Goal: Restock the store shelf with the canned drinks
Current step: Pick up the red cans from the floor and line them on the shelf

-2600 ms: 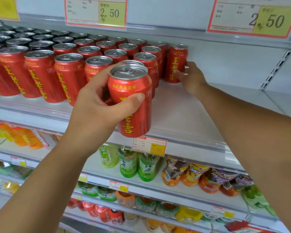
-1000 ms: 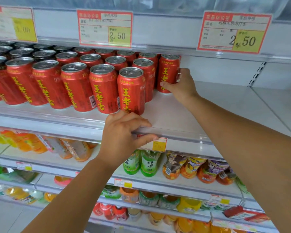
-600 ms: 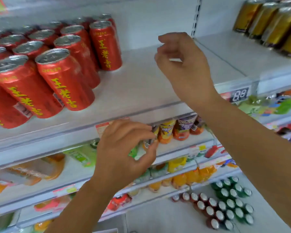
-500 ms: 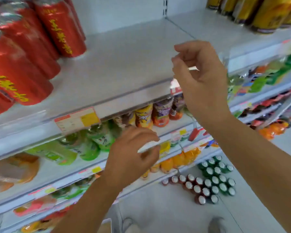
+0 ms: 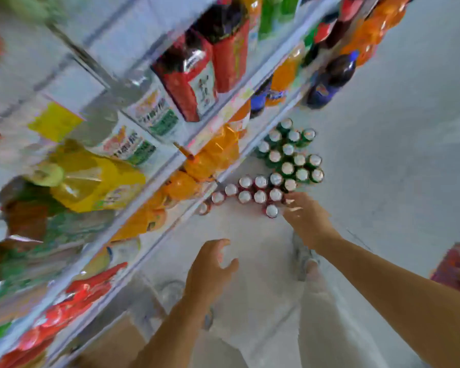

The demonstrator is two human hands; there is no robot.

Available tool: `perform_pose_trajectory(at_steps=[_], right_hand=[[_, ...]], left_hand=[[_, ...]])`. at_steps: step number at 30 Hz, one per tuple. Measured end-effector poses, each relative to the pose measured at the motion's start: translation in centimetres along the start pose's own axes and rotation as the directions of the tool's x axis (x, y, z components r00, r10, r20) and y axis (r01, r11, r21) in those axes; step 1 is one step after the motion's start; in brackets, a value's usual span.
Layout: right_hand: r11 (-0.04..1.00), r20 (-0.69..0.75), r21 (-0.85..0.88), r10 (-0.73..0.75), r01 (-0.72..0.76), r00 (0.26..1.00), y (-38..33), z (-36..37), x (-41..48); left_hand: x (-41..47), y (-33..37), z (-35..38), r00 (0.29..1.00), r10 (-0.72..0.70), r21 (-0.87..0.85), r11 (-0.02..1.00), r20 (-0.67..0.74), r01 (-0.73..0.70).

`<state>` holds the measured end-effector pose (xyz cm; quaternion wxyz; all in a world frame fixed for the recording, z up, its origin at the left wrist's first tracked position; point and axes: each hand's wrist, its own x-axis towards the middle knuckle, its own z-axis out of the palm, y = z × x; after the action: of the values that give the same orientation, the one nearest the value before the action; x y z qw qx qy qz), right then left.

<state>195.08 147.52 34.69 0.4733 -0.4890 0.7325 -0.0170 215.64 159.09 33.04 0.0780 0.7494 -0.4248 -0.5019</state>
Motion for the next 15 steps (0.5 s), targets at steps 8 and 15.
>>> perform_pose_trajectory(at_steps=[8, 15], right_hand=[[0.967, 0.113, -0.039, 0.255, -0.252, 0.96, 18.3, 13.8, 17.1], [0.971, 0.006, 0.039, 0.237, -0.237, 0.972, 24.0, 21.7, 26.8]], left_hand=[[19.3, -10.0, 13.2, 0.995, -0.053, 0.134, 0.99, 0.082, 0.042], [32.7, -13.9, 20.0, 0.998, 0.052, 0.176, 0.983, 0.043, -0.059]])
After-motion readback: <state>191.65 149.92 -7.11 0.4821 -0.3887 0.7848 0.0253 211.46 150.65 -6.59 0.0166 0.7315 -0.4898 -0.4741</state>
